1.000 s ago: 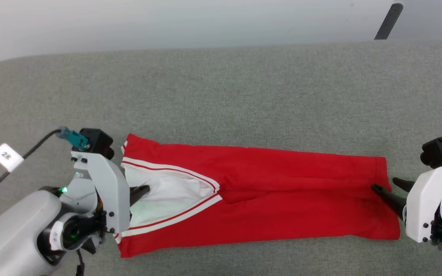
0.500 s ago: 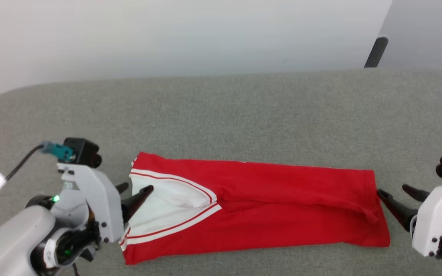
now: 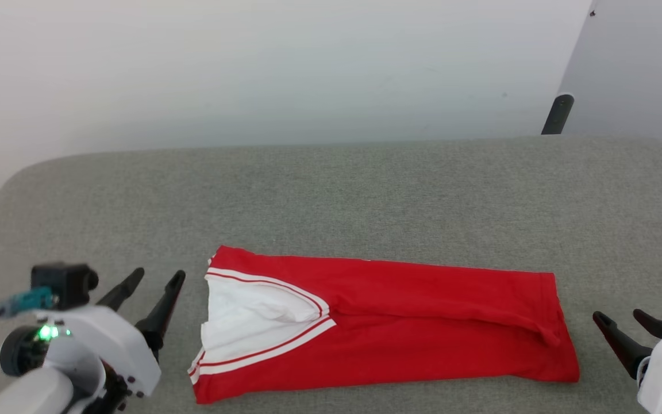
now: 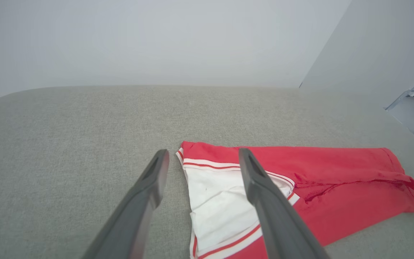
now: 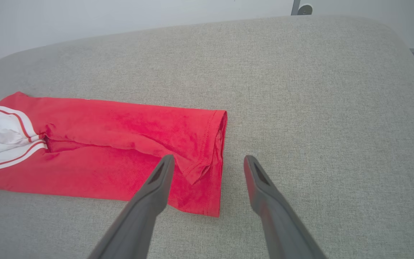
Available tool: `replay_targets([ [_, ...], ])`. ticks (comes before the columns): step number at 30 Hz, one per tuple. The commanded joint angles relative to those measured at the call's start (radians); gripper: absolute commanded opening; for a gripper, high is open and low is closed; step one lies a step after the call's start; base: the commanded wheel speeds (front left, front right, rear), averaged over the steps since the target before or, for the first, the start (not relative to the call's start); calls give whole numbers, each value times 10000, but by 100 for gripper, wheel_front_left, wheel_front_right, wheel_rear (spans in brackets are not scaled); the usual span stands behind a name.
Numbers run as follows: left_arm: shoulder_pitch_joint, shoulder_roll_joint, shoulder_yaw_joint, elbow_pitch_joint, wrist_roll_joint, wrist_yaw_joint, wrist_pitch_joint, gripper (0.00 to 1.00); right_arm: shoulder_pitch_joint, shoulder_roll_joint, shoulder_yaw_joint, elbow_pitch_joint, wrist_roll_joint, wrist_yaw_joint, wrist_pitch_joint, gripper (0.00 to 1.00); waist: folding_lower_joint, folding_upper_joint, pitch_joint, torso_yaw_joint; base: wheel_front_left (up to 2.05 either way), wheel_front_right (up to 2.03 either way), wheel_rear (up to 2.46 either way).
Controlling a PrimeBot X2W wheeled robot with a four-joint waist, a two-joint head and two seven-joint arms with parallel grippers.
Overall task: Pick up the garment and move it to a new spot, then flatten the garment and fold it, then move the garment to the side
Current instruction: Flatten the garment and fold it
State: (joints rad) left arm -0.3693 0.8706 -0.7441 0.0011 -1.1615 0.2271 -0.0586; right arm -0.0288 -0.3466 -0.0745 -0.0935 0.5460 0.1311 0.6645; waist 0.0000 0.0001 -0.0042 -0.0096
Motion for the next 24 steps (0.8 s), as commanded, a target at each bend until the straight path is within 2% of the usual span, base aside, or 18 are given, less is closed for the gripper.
replay_targets([
  [1, 236, -92, 72, 83, 176, -54, -411, 100, 115, 42, -127, 10, -32, -8, -34, 100, 0, -1, -3, 42, 0, 0, 0],
  [6, 742, -371, 334, 490, 485, -198, -1684, 100, 122, 148, -369, 183, -87, -8, -13, 100, 0, -1, 131, 185, 0, 0, 0],
  [13, 1248, -1026, 1138, 990, 1089, -479, -2049, 100, -247, 213, -470, 456, -118, -8, 92, 100, 0, -1, 524, 416, 0, 0, 0],
  [17, 1684, -1732, 2265, 1055, 1845, -748, -2039, 100, -433, 218, -564, 622, -126, -8, 268, 100, 0, -1, 867, 629, 0, 0, 0],
  [24, 2272, -3009, 3951, 1352, 3114, -1517, -2046, 100, -927, 189, -579, 935, -233, -8, 792, 100, 0, -1, 1555, 899, 0, 0, 0],
])
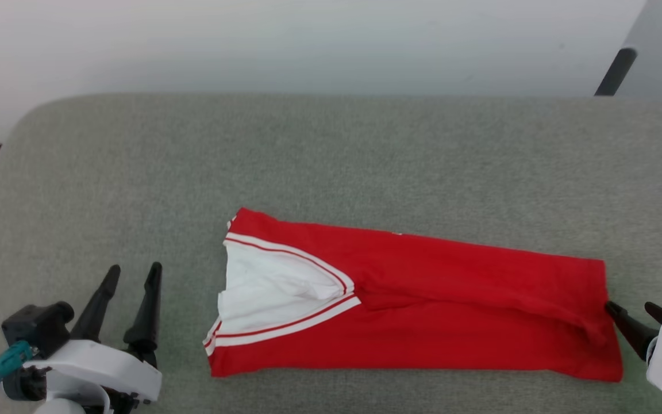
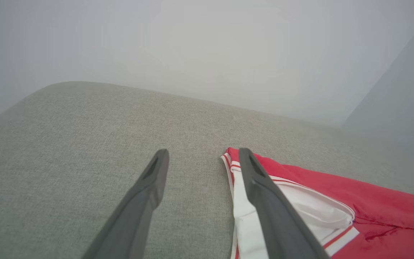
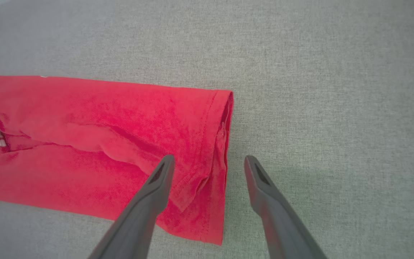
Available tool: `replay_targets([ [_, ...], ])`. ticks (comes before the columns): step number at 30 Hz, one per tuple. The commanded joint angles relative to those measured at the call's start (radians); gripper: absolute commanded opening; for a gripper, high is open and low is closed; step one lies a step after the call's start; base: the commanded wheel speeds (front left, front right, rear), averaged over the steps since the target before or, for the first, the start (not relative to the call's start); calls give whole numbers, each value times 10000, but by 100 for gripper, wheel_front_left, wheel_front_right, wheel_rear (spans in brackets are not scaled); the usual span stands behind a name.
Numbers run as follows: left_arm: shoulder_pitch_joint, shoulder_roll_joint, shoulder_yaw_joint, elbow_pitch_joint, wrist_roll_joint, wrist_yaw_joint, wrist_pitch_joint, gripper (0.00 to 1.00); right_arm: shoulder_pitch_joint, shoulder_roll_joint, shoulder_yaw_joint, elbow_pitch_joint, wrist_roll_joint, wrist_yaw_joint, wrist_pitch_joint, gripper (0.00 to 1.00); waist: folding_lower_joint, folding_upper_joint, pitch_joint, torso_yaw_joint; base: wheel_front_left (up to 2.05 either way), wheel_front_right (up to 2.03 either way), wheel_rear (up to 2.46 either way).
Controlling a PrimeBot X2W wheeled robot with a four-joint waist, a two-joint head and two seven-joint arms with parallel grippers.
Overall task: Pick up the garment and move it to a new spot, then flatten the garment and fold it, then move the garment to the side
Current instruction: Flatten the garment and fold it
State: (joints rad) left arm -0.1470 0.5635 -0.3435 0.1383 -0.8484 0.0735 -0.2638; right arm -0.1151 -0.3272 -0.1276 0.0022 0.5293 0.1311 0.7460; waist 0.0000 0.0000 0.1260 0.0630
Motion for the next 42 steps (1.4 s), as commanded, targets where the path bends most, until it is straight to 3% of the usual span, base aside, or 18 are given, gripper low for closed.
replay_targets([
  [1, 88, -85, 95, 19, 143, -106, 7, 100, -146, -35, -50, 54, -87, -8, 57, 100, 0, 0, 348, 212, 0, 0, 0],
  [12, -38, -1312, 1283, 371, 1145, -1065, 5, 100, -1019, 82, -17, 1236, -197, -8, 812, 100, 0, 0, 1197, 584, 0, 0, 0],
  [22, -281, -1883, 1692, 625, 1482, -1474, 5, 100, -1480, 420, 656, 3053, -87, -8, 1697, 100, 0, 0, 1499, 725, 0, 0, 0],
  [23, -276, -1921, 1728, 647, 1503, -1508, 6, 100, -1476, 454, 839, 3171, -1, -8, 1880, 33, 0, 0, 1512, 726, 0, 0, 0],
  [24, -270, -1950, 1779, 647, 1522, -1529, 6, 100, -1462, 507, 932, 3279, 95, -2, 2077, 0, 0, 0, 1518, 714, 0, 0, 0],
  [42, 308, -2342, 2401, 600, 2099, -1728, 6, 100, -2362, -626, 60, 3333, -95, -23, 1885, 0, 0, 0, 1002, 464, 0, 0, 0],
])
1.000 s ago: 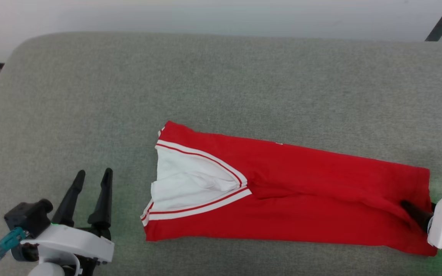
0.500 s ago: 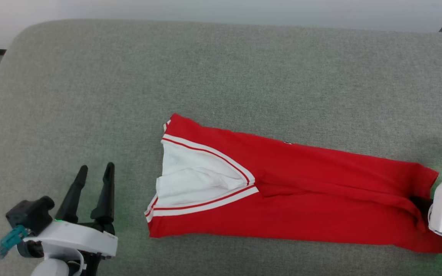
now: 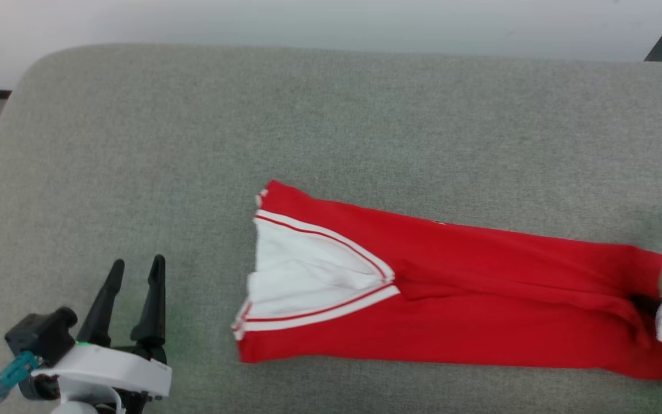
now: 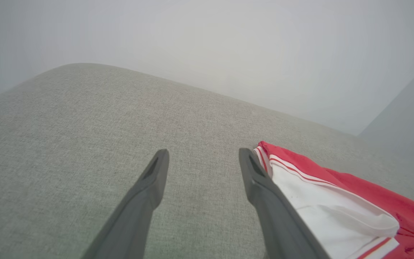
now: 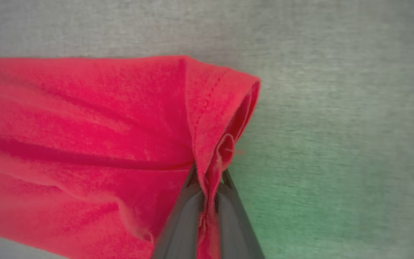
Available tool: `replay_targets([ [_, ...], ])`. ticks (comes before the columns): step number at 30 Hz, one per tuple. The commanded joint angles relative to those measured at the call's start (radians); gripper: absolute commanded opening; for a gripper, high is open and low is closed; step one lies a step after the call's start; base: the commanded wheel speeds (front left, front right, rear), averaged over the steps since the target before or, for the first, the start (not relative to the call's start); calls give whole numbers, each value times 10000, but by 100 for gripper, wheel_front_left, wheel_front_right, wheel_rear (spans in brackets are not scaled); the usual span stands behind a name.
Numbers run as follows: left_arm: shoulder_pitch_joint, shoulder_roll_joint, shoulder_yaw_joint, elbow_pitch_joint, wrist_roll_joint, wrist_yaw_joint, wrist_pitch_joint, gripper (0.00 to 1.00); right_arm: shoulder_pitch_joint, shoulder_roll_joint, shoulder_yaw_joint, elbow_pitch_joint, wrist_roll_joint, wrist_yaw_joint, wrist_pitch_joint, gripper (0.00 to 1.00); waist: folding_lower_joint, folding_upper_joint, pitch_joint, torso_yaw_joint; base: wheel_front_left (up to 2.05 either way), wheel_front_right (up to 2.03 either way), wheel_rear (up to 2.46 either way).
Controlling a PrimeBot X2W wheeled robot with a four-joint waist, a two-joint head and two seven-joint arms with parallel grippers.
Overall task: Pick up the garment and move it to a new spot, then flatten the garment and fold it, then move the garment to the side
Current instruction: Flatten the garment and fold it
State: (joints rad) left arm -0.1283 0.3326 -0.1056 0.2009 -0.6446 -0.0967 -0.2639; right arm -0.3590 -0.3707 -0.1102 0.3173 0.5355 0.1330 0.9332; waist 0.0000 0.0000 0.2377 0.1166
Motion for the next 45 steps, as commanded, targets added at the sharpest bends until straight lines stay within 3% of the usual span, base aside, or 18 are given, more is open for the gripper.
replay_targets([
  [1, 163, -54, 47, -28, 81, -39, 8, 100, 23, -254, -174, 184, -173, -41, -42, 0, 0, 0, -175, -97, 0, 0, 0],
  [12, 676, -84, 149, 73, 202, -106, 7, 100, -108, -1439, -749, 812, -818, -30, -271, 0, 0, 0, -798, -378, 0, 0, 0],
  [17, 860, -68, 166, 138, 134, -122, 11, 100, -91, -1429, -585, 407, -568, -30, -103, 0, 0, 0, -1075, -545, 0, 0, 0],
  [25, 1127, -91, 150, 199, -8, -60, 57, 100, 250, -499, 8, -1597, 649, -28, 505, 0, 0, 0, -1520, -762, 0, 0, 0],
  [26, 1150, -110, 111, 194, -20, -40, 101, 100, 290, -200, 316, -2255, 856, -28, 701, 0, 0, 0, -1622, -780, 0, 0, 0],
  [31, 1104, -162, -50, 200, -41, -50, 213, 100, 320, 436, 1233, -3258, 1186, -28, 850, 0, 0, 0, -1831, -659, 0, 0, 0],
  [39, 794, -303, -394, 364, 109, -102, 218, 100, -270, 1358, 2406, -2846, 983, -28, 274, 0, 0, 0, -1897, -157, 0, 0, 0],
  [45, 338, -515, -790, 644, 156, -177, 221, 100, -895, 2159, 3221, -1504, 884, -27, -614, 0, 0, 0, -1873, 504, 0, 0, 0],
])
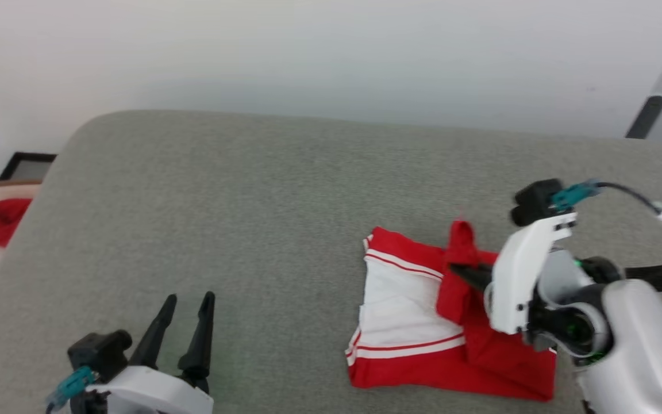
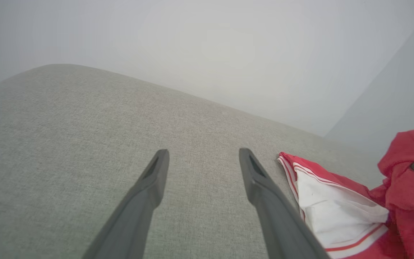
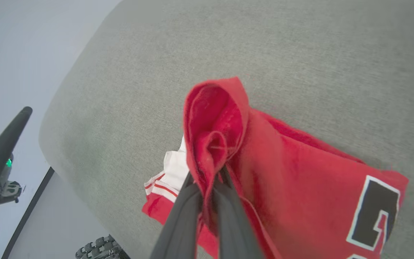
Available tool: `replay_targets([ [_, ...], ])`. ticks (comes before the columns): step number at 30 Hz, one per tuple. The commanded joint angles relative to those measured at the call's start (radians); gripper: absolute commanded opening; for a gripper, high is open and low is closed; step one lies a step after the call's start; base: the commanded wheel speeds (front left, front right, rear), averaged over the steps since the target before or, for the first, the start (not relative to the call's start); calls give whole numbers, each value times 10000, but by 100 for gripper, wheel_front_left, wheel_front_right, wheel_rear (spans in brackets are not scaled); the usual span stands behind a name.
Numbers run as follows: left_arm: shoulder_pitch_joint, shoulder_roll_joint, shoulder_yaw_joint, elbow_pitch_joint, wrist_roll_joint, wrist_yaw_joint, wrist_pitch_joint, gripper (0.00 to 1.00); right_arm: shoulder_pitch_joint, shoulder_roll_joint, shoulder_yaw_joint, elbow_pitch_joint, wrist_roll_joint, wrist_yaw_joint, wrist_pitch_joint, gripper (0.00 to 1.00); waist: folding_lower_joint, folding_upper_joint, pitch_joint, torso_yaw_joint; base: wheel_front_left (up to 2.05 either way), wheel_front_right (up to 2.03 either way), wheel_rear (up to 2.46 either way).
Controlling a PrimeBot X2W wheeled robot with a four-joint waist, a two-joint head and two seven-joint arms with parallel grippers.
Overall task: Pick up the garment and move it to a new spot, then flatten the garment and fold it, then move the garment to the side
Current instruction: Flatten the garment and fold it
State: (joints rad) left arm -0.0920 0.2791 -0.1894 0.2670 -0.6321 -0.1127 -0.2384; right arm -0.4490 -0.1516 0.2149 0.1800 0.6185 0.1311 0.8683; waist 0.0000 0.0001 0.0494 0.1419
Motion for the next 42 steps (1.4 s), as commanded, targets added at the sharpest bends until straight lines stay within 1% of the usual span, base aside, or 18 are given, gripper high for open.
replay_targets([
  [1, -122, -12, -19, 32, 14, -25, -40, 100, -120, 23, 89, 120, 1, -8, -107, 0, 0, -1, 22, 372, 0, 0, 0],
  [4, -354, -97, -199, 213, -19, -76, -58, 100, -397, 230, 390, 858, -151, -8, -525, 0, 0, -1, 65, 696, 0, 0, 0],
  [9, -713, -218, -427, 502, -115, -119, -118, 100, -819, 361, 714, 2088, -395, -8, -1185, 0, 0, -1, 169, 1137, 0, 0, 0],
  [14, -910, -294, -507, 756, -145, -153, -180, 100, -1206, 460, 1099, 3232, -512, -8, -1683, 0, 0, -1, 213, 1288, 0, 0, 0],
  [15, -921, -309, -517, 801, -159, -158, -188, 100, -1284, 471, 1149, 3421, -505, -8, -1777, 25, 0, -1, 214, 1293, 0, 0, 0],
  [17, -919, -303, -512, 880, -173, -169, -214, 100, -1415, 492, 1283, 3724, -433, -8, -1886, 46, 0, -1, 203, 1273, 0, 0, 0],
  [18, -914, -285, -487, 905, -176, -174, -227, 100, -1496, 503, 1382, 3809, -358, -8, -1916, 89, 0, -1, 193, 1238, 0, 0, 0],
  [19, -897, -264, -459, 920, -186, -178, -232, 100, -1576, 518, 1421, 3847, -253, -8, -1943, 100, 0, -1, 183, 1193, 0, 0, 0],
  [23, -763, -173, -334, 951, -170, -168, -247, 100, -1753, 422, 1690, 3728, 215, -8, -1929, 100, 0, -1, 116, 916, 0, 0, 0],
  [28, -611, -77, -143, 874, -34, -174, -256, 100, -1635, 139, 1951, 2982, 776, -8, -1967, 100, 0, -1, -28, 457, 0, 0, 0],
  [33, -398, 35, 182, 647, 164, -106, -243, 100, -1286, -453, 1992, 1805, 1070, -8, -2329, 100, 0, -1, -185, -117, 0, 0, 0],
  [36, -231, 48, 326, 486, 338, -55, -244, 100, -948, -1015, 1949, 1101, 1109, -8, -2752, 100, 0, -1, -295, -488, 0, 0, 0],
  [42, 136, 62, 678, 99, 634, 61, -245, 100, -178, -1864, 1670, 113, 978, -8, -4062, 100, 0, -1, -494, -1231, 0, 0, 0],
])
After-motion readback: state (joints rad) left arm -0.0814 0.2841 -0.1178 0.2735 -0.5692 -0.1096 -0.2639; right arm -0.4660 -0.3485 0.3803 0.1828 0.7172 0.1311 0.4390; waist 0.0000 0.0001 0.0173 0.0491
